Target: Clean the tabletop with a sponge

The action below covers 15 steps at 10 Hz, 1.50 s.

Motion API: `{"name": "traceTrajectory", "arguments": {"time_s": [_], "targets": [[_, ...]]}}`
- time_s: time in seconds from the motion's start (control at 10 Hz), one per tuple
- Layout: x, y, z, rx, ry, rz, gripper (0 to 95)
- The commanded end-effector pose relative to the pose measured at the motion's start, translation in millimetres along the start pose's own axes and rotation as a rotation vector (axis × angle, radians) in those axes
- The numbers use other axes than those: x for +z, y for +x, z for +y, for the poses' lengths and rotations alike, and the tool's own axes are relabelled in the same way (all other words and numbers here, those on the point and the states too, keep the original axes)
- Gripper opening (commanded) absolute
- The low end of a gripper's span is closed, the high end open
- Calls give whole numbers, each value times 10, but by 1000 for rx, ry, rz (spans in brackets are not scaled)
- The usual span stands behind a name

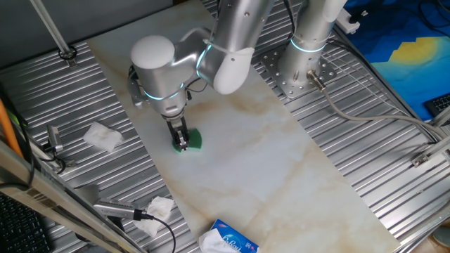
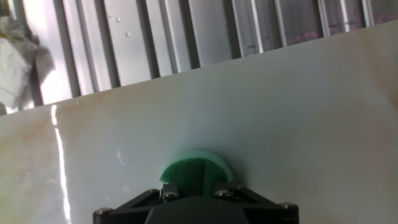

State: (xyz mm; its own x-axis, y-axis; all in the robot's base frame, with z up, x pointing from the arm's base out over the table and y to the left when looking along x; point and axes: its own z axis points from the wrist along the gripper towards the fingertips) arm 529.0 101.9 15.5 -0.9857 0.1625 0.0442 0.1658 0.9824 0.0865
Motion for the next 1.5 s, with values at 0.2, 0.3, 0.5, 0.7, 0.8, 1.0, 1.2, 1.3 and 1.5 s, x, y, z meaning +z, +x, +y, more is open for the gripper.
{"name": "traceTrajectory", "arguments": {"time_s": [0.2, 0.3, 0.5, 0.7, 0.8, 1.0, 1.2, 1.3, 1.5], "targets": [[18, 7, 43, 7, -5, -1, 0], [23, 17, 78, 16, -7, -2, 0], [54, 50, 179, 36, -7, -11, 0], [58, 68, 232, 46, -7, -14, 0], [43, 73, 250, 48, -7, -12, 0], [48, 96, 312, 59, -10, -15, 0], [66, 126, 384, 69, -13, -19, 0], [71, 135, 411, 71, -13, -20, 0], [63, 124, 423, 68, -15, -20, 0]]}}
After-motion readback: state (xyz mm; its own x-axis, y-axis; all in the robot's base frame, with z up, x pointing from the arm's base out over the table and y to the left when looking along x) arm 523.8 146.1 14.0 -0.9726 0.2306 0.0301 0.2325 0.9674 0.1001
